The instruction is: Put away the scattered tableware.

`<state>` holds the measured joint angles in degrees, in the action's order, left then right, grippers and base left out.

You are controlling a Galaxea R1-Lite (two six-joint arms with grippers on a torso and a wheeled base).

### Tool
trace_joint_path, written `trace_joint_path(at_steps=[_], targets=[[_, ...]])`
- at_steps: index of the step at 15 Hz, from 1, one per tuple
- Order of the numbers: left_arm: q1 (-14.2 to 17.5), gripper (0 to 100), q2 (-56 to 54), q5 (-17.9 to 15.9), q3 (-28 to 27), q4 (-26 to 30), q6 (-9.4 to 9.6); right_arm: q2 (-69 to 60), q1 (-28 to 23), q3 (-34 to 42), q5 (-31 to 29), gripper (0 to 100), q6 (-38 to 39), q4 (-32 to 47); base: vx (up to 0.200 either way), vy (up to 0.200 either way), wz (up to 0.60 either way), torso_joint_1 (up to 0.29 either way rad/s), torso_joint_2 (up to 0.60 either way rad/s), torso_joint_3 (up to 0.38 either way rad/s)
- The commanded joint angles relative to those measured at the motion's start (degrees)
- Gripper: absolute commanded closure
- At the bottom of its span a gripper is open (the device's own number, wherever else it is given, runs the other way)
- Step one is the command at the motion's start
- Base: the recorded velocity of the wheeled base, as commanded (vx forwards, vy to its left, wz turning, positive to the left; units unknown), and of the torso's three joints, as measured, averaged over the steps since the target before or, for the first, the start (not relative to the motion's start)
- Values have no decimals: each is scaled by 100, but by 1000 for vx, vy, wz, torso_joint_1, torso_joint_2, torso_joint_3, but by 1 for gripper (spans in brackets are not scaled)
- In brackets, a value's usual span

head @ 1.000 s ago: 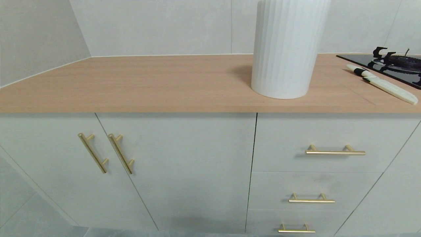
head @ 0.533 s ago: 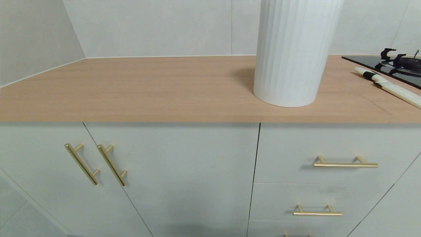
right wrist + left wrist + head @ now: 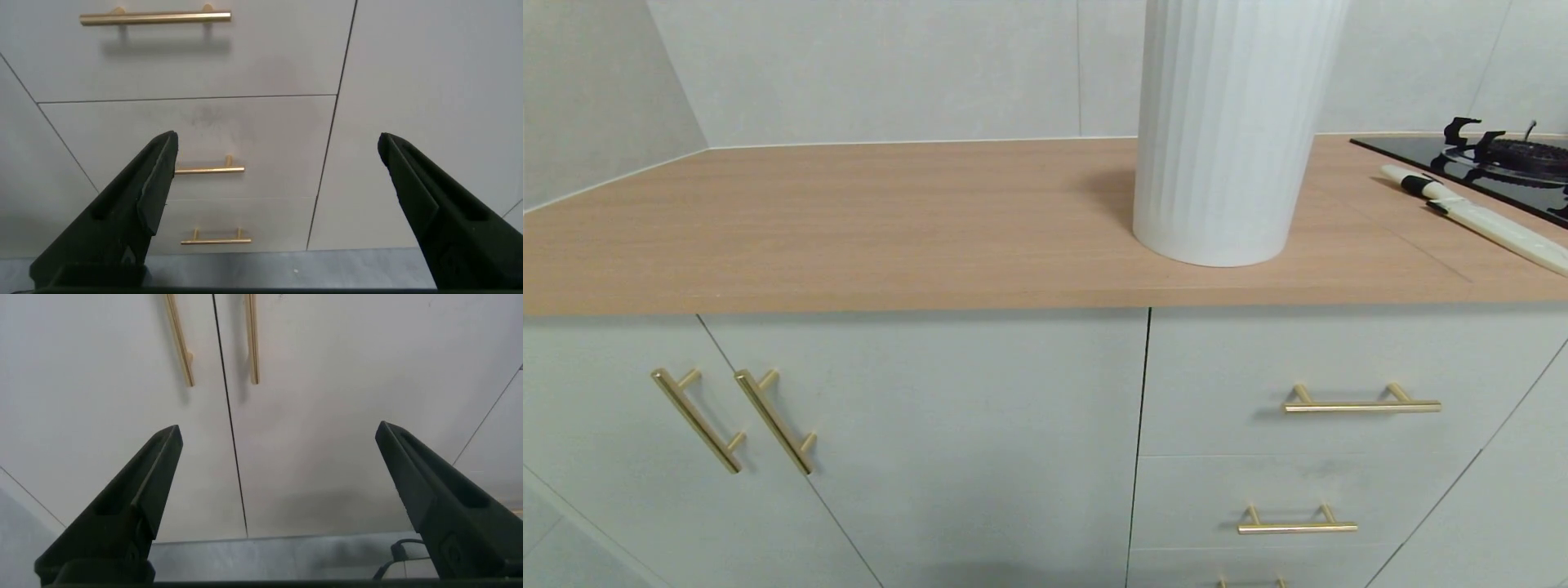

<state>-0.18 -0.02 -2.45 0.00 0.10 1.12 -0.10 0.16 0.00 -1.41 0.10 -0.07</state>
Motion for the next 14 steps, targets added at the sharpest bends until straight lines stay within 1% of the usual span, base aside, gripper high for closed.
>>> trace_joint_path(at_steps=[1, 4, 13, 14], targets=[[1, 0, 2, -1, 0, -1, 11, 10, 2, 0, 1, 0, -1, -1, 0, 0, 0, 0, 0, 0], [1, 0, 2, -1, 0, -1, 28, 10, 2, 0, 1, 0, -1, -1, 0, 0, 0, 0, 0, 0], [1, 0, 2, -1, 0, -1, 11, 10, 2, 0, 1, 0, -1, -1, 0, -200, 0, 2, 0, 1], [1, 0, 2, -1, 0, -1, -7, 10, 2, 0, 1, 0, -1, -1, 0, 0, 0, 0, 0, 0]])
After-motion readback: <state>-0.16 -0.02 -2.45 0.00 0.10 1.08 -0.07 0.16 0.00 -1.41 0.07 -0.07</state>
